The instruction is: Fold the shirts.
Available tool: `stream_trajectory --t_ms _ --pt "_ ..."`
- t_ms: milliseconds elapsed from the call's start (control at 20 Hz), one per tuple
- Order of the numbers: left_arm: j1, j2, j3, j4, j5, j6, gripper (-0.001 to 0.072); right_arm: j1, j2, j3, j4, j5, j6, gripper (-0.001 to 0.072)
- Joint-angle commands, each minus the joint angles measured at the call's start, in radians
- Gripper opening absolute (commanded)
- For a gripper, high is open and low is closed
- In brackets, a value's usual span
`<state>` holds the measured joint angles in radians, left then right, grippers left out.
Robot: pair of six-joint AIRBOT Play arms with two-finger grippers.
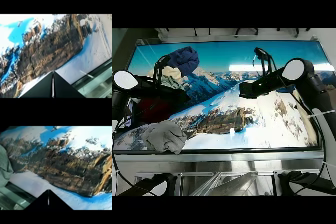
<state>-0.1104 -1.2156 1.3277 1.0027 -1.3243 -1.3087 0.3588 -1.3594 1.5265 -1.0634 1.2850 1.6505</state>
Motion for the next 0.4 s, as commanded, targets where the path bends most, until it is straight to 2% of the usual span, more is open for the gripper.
stream_trajectory --t_ms 0,350 --pt "-0.005 0.015 0.0 0.0 0.01 -0.002 0.0025 0.023 -0.019 -0.002 0.002 0.017 -0.028 0.0022" --pt "-0.003 0.014 0.0 0.0 -0.015 -0.002 0.0025 0.023 -0.02 -0.002 0.002 0.017 -0.028 0.0022"
